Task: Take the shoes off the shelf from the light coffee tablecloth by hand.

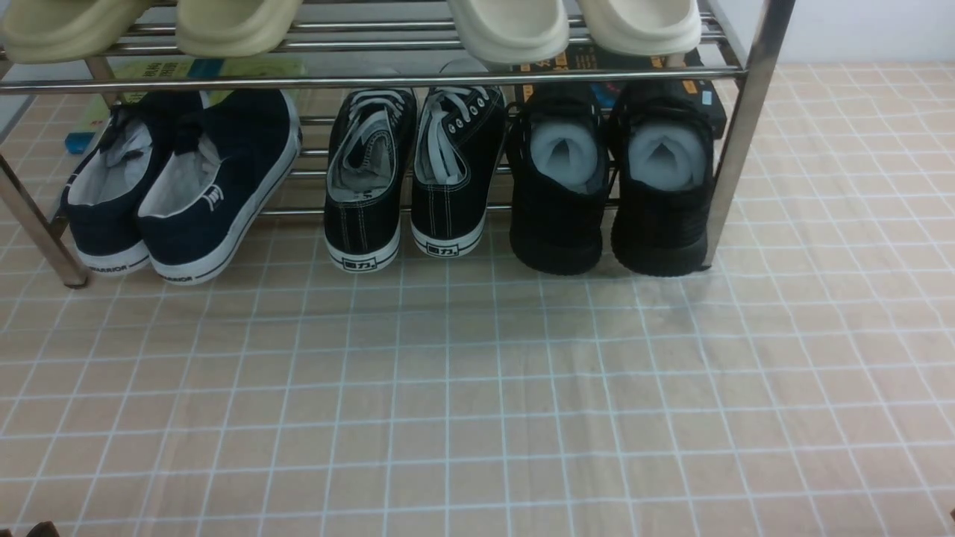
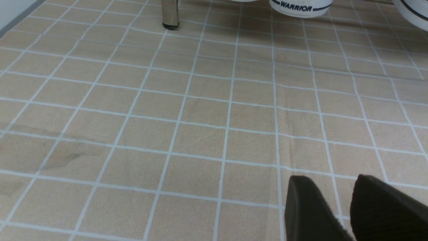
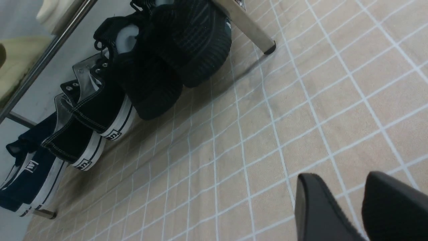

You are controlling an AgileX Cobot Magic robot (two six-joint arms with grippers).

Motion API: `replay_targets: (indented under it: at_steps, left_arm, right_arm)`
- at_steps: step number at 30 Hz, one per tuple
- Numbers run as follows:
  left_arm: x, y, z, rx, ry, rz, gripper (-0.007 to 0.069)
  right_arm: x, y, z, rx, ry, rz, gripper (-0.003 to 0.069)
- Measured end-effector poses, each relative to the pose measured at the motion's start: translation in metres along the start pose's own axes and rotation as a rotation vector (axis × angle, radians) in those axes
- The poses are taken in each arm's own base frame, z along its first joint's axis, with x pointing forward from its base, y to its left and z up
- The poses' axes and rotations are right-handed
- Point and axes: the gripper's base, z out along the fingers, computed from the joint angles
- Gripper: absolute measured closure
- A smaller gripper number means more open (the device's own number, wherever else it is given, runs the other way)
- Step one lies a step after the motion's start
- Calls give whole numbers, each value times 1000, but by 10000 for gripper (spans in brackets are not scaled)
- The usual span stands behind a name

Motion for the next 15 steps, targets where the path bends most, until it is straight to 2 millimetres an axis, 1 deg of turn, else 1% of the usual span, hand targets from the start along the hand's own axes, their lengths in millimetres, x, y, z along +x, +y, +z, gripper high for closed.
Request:
replay_targets:
  at_steps: [2,3,4,5,6,8,9,11,13,14,15]
  left_arm:
    - [0,0,0,0,0,0,384]
    - [0,0,0,0,0,0,384]
    - [0,0,0,0,0,0,384]
    - [0,0,0,0,0,0,384]
    - [0,0,0,0,0,0,384]
    - [0,0,0,0,0,0,386]
    - [0,0,0,0,0,0,386]
    - [0,0,0,0,0,0,386]
    - [0,0,0,0,0,0,386]
    - [0,0,0,0,0,0,386]
    - [0,0,0,0,0,0,386]
  right_arm:
    - [-10,9,-4,-22,-40,-34,529]
    - [-13,12,-5,-25,-50,-47,545]
    - [-24,22,-8,-26,-76,-102,602]
    - [-32,29,-9,-18,-81,-150,638]
    - [-39,37,-10,0,-73,-201,660]
    - [-51,48,-9,36,-34,-267,666]
    - [-56,52,-7,69,9,-298,664]
    - [-68,59,5,209,216,-365,659]
    - [-75,60,22,334,414,-365,659]
    - [-78,63,25,347,438,-364,659]
    - [-82,64,39,395,536,-348,659]
